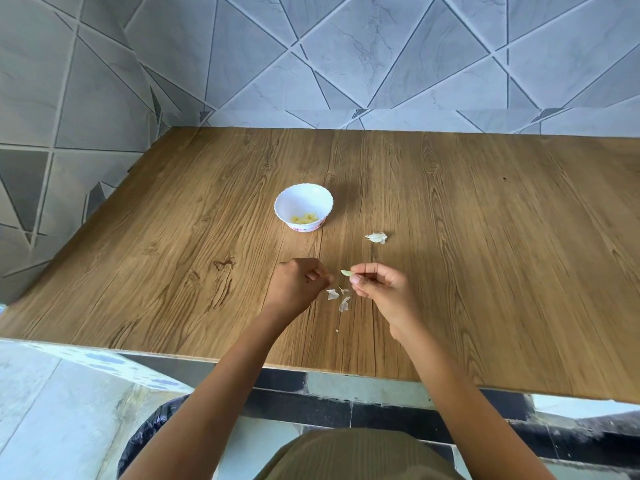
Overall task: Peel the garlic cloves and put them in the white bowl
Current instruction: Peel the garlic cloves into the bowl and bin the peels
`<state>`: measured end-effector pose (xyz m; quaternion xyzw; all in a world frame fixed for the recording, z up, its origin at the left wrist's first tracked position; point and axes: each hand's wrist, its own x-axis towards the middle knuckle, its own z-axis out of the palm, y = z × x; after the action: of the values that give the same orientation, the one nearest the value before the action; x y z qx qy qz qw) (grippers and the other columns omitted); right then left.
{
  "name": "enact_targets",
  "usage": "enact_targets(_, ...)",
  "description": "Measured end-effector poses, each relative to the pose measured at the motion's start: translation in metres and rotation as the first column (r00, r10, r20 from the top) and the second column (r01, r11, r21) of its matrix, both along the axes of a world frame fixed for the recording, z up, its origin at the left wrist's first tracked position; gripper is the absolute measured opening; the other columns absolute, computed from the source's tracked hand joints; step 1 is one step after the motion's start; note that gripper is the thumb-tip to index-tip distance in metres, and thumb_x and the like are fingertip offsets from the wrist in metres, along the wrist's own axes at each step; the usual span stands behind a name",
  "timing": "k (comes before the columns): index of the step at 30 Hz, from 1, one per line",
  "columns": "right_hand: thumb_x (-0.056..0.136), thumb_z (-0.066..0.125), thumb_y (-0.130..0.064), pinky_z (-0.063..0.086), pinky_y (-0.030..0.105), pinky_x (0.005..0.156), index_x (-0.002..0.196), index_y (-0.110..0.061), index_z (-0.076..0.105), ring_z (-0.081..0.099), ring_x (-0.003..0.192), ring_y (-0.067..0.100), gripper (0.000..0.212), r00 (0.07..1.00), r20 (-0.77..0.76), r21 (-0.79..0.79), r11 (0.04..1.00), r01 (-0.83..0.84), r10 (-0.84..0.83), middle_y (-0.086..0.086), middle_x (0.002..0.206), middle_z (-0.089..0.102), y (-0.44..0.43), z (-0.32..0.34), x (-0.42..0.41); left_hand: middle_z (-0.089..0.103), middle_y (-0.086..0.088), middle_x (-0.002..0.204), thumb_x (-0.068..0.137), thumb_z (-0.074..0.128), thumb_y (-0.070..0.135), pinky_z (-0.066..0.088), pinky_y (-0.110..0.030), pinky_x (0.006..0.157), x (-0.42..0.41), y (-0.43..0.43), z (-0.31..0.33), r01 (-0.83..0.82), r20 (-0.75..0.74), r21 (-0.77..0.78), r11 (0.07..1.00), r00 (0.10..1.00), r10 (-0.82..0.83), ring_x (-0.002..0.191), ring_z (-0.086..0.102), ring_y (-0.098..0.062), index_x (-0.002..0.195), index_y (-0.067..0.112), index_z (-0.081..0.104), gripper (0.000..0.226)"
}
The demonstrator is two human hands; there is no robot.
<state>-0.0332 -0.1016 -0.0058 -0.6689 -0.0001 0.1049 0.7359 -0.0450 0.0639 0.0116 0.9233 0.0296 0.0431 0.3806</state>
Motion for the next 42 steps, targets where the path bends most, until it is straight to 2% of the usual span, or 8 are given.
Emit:
enact_targets(4, 0.081, 0.068, 0.001, 0.052, 0.014, 0.064, 0.085, -0.014, 0.068, 0.061, 0.060, 0.000, 0.016, 1.000, 0.021, -0.018, 1.000, 0.009, -0.009, -0.004, 0.069, 0.067, 0.000, -0.002, 0.000, 0.072, -0.007, 0.101, 0.076, 0.054, -0.012, 0.052, -0.029, 0.082, -0.002, 0.000, 0.000, 0.077, 0.063, 0.110, 0.991, 0.994, -0.085, 0.092, 0.066, -0.018, 0.092, 0.003, 0.074, 0.029)
enact_targets(8, 0.081, 0.069, -0.001, 0.052, 0.015, 0.064, 0.084, -0.016, 0.069, 0.061, 0.060, 0.001, 0.015, 1.000, 0.010, -0.032, 0.999, 0.013, -0.012, -0.003, 0.069, 0.068, -0.001, -0.004, -0.001, 0.071, -0.003, 0.071, 0.082, 0.068, 0.007, 0.053, -0.026, 0.066, -0.002, -0.003, 0.002, -0.030, 0.114, -0.036, 0.999, 0.993, 0.034, 0.064, 0.065, -0.012, 0.084, 0.006, 0.073, 0.005)
enact_targets(12, 0.081, 0.069, -0.002, 0.053, 0.015, 0.064, 0.083, -0.016, 0.069, 0.062, 0.061, 0.001, 0.014, 1.000, 0.006, -0.034, 0.999, 0.004, -0.004, -0.006, 0.067, 0.068, 0.001, -0.003, 0.000, 0.070, -0.001, 0.094, 0.079, 0.069, 0.000, 0.049, -0.009, 0.068, -0.002, -0.004, 0.004, 0.003, 0.130, -0.068, 0.998, 0.991, 0.006, 0.078, 0.062, -0.007, 0.088, 0.004, 0.073, 0.011)
enact_targets(20, 0.082, 0.068, -0.003, 0.054, 0.017, 0.065, 0.083, -0.016, 0.069, 0.062, 0.062, 0.004, 0.013, 1.000, 0.006, -0.020, 1.000, -0.016, 0.016, 0.002, 0.073, 0.068, 0.005, -0.002, -0.001, 0.073, 0.004, 0.087, 0.079, 0.075, 0.013, 0.050, -0.010, 0.071, -0.007, -0.003, 0.008, 0.092, 0.064, -0.172, 0.981, 0.995, -0.082, 0.071, 0.066, -0.001, 0.092, 0.014, 0.074, 0.014)
enact_targets(25, 0.087, 0.063, -0.007, 0.054, 0.020, 0.076, 0.096, -0.017, 0.069, 0.066, 0.081, 0.010, 0.014, 0.995, 0.088, -0.135, 0.990, -0.026, 0.038, 0.006, 0.092, 0.071, 0.007, -0.004, -0.004, 0.071, -0.009, 0.075, 0.079, 0.073, 0.010, 0.057, -0.038, 0.072, -0.004, 0.006, 0.005, 0.029, -0.021, -0.265, 0.964, 0.999, -0.036, 0.066, 0.066, -0.024, 0.088, 0.008, 0.073, 0.009)
enact_targets(30, 0.090, 0.062, -0.020, 0.049, 0.027, 0.082, 0.119, -0.012, 0.063, 0.060, 0.092, 0.010, 0.030, 0.901, 0.414, -0.663, 0.722, 0.198, 0.133, -0.002, 0.114, 0.066, -0.009, -0.015, -0.016, 0.067, -0.002, 0.074, 0.079, 0.070, 0.007, 0.048, -0.025, 0.063, 0.014, 0.039, -0.006, -0.252, 0.045, -0.057, 0.966, 0.966, 0.255, 0.069, 0.063, -0.017, 0.086, 0.011, 0.071, 0.009)
enact_targets(35, 0.090, 0.060, -0.021, 0.030, 0.048, 0.111, 0.124, -0.008, 0.058, 0.042, 0.131, 0.026, 0.036, 0.899, 0.388, -0.809, 0.542, 0.228, 0.201, 0.008, 0.137, 0.051, -0.018, -0.032, -0.026, 0.066, 0.005, 0.079, 0.080, 0.061, 0.007, 0.049, -0.028, 0.064, 0.023, 0.057, -0.009, -0.321, 0.004, 0.120, 0.940, 0.946, 0.323, 0.081, 0.064, -0.021, 0.088, 0.017, 0.070, 0.016)
enact_targets(42, 0.089, 0.061, -0.021, 0.033, 0.052, 0.108, 0.122, -0.010, 0.060, 0.040, 0.133, 0.026, 0.035, 0.886, 0.414, -0.815, 0.519, 0.258, 0.210, 0.008, 0.139, 0.049, -0.015, -0.038, -0.026, 0.069, -0.004, 0.109, 0.080, 0.051, -0.008, 0.049, -0.023, 0.071, 0.008, 0.040, -0.004, -0.121, 0.117, 0.197, 0.973, 0.988, 0.099, 0.089, 0.066, -0.021, 0.104, 0.009, 0.070, 0.035)
